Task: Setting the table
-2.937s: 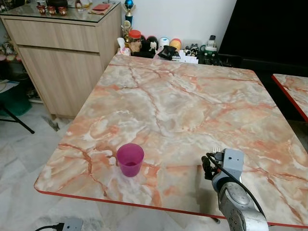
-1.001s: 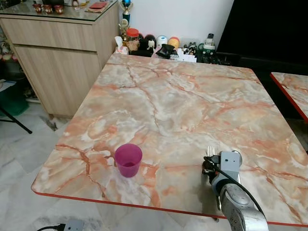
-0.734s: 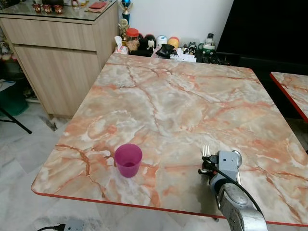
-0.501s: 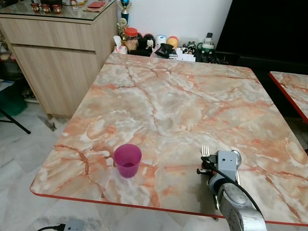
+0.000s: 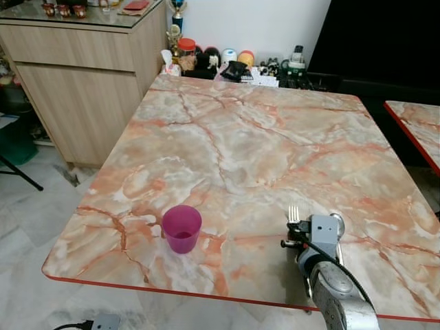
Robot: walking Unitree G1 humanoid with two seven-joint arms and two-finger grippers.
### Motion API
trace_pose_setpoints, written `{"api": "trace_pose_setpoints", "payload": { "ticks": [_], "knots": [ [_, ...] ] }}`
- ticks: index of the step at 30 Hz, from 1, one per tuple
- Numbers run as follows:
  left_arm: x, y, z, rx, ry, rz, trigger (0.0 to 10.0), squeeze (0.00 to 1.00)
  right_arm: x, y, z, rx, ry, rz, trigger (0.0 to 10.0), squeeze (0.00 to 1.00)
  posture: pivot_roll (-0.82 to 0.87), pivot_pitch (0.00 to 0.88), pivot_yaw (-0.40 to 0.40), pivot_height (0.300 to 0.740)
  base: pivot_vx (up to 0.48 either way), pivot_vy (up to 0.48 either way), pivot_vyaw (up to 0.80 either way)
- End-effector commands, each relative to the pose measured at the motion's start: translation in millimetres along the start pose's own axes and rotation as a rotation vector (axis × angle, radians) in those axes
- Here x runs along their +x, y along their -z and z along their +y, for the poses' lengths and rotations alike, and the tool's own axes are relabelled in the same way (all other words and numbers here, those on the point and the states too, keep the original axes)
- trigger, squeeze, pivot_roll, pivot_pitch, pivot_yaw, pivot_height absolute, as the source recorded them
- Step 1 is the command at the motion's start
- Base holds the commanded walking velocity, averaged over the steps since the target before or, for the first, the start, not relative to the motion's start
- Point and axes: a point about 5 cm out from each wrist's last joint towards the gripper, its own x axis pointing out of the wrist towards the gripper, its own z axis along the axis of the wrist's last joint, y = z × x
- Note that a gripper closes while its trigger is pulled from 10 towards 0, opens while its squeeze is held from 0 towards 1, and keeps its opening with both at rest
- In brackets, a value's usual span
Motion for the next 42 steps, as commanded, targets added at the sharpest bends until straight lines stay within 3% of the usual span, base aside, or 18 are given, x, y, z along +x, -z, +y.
{"api": "trace_pose_setpoints", "payload": {
  "ticks": [1, 7, 9, 13, 26, 33, 42],
  "knots": [
    [-2.2, 8.5, 0.2, 0.004, 0.007, 0.033, 10.0, 0.00, -1.2, -24.3, -2.5, 0.013, 0.025, -0.133, 10.0, 0.00, 0.06, 0.125, -0.068, 0.740, 0.000, 0.000, 0.00],
    [-2.1, 8.1, 0.7, 0.007, 0.007, 0.033, 10.0, 0.00, -7.5, -56.4, -5.3, 0.034, 0.050, -0.301, 10.0, 0.00, 0.05, 0.122, -0.067, 0.740, 0.000, 0.000, 0.00],
    [-1.8, 7.2, 1.1, 0.006, 0.004, 0.031, 10.0, 0.00, -12.5, -73.0, -6.0, -0.013, 0.046, -0.386, 10.0, 0.00, 0.05, 0.122, -0.067, 0.740, 0.000, 0.000, 0.00],
    [-1.5, 6.8, 0.0, 0.009, 0.006, 0.032, 10.0, 0.00, -15.5, -78.8, -2.8, -0.080, 0.026, -0.434, 10.0, 0.00, 0.05, 0.115, -0.071, 0.740, 0.000, 0.000, 0.00],
    [-0.8, 4.7, -3.3, 0.010, 0.009, 0.022, 10.0, 0.00, -15.3, -83.1, -7.2, -0.058, 0.057, -0.461, 10.0, 0.00, 0.05, 0.100, -0.078, 0.740, 0.000, 0.000, -0.04],
    [-0.6, 4.5, -3.3, 0.016, 0.010, 0.023, 10.0, 0.00, -13.7, -81.9, -5.7, -0.060, 0.054, -0.462, 10.0, 0.00, 0.05, 0.086, -0.078, 0.740, 0.000, -0.298, -0.73],
    [-0.6, 3.5, 1.6, 0.021, 0.000, 0.023, 10.0, 0.00, -12.5, -85.4, -6.5, -0.059, 0.067, -0.488, 10.0, 0.00, 0.05, 0.069, -0.075, 0.740, 0.000, -0.367, 0.00]
  ]
}}
